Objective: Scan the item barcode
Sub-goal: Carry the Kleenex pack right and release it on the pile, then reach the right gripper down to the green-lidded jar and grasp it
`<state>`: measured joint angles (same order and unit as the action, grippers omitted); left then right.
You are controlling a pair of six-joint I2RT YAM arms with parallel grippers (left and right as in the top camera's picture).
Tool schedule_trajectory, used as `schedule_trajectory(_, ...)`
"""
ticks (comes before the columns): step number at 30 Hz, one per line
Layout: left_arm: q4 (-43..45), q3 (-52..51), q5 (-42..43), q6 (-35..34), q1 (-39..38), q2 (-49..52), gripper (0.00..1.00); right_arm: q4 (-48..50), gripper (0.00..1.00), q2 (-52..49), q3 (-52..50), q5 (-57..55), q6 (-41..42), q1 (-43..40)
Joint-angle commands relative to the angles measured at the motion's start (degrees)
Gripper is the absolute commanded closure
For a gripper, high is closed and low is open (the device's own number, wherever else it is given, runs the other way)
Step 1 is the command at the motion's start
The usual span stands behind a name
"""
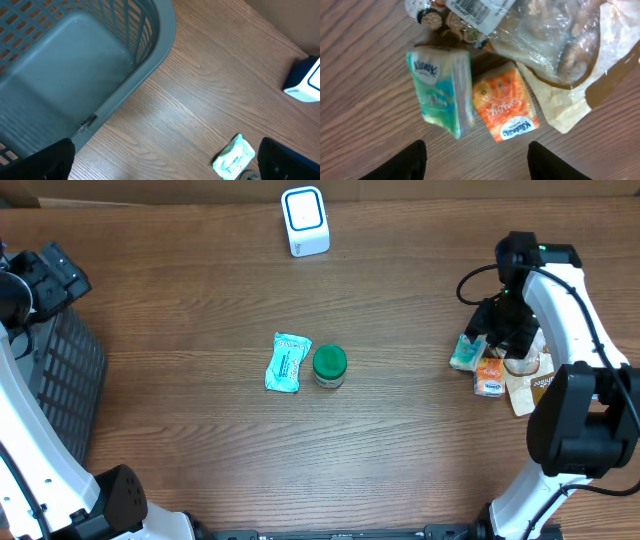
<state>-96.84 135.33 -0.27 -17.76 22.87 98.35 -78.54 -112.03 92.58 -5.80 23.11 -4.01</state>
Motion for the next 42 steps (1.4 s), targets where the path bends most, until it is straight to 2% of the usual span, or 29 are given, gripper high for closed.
schedule_trajectory(1, 0.04, 0.68, -0.33, 1.03, -0.07, -0.85, 0.01, -0.11, 0.42, 0.98, 0.79, 4.79, -4.92, 0.24)
schedule_trajectory(2, 0.04, 0.68, -0.33, 1.03, -0.07, -0.85, 0.00, -0.09, 0.50, 0.98, 1.64, 10.36, -8.09, 0.46)
schedule_trajectory(4, 0.04, 0.68, -0.33, 1.03, -0.07, -0.85, 0.00, -0.07, 0.58, 1.03, 3.54, 22.43, -13.84, 1.46)
schedule_trajectory(6, 0.04, 0.68, -0.33, 1.03, -0.07, -0.85, 0.00, 0.39, 0.59, 1.03, 4.76, 31.21, -17.07, 3.91)
schedule_trajectory(11, 0.04, 0.68, -0.33, 1.03, -0.07, -0.85, 0.00, 3.43, 0.53, 1.01, 4.92, 32.68, -17.31, 13.35)
schedule_trajectory(17, 0.04, 0.68, -0.33, 1.03, -0.07, -0.85, 0.00, 10.29, 0.39, 1.01, 4.92, 32.35, -14.12, 25.44)
schedule_trajectory(20, 0.04, 0.68, -0.33, 1.03, -0.07, -0.85, 0.00, 12.59, 0.29, 1.01, 4.90, 27.45, -11.80, 30.47)
schedule_trajectory(22, 0.04, 0.68, -0.33, 1.03, -0.07, -0.85, 0.00, 13.46, 0.19, 1.01, 4.90, 19.34, -9.35, 34.67)
schedule_trajectory(23, 0.04, 0.68, -0.33, 1.03, -0.07, -0.85, 0.00, 13.64, 0.02, 1.01, 4.90, 17.44, -9.38, 35.69)
schedule_trajectory(24, 0.04, 0.68, -0.33, 1.03, -0.07, -0.85, 0.00, 13.86, 0.00, 1.01, 4.90, 15.02, -9.33, 36.94)
schedule_trajectory(28, 0.04, 0.68, -0.33, 1.03, -0.07, -0.85, 0.00, 14.03, 0.00, 0.98, 4.90, 0.92, -5.14, 42.71)
schedule_trajectory(37, 0.04, 0.68, -0.33, 1.03, -0.07, -0.85, 0.00, 15.56, 0.00, 0.79, 4.17, 2.40, -5.07, 44.17)
schedule_trajectory(39, 0.04, 0.68, -0.33, 1.05, -0.07, -0.85, 0.00, 16.72, 0.11, 0.76, 3.02, 2.40, -3.76, 44.13)
schedule_trajectory(42, 0.04, 0.68, -0.33, 1.03, -0.07, -0.85, 0.00, 18.47, 0.17, 0.66, 0.76, 1.77, 3.96, 44.13)
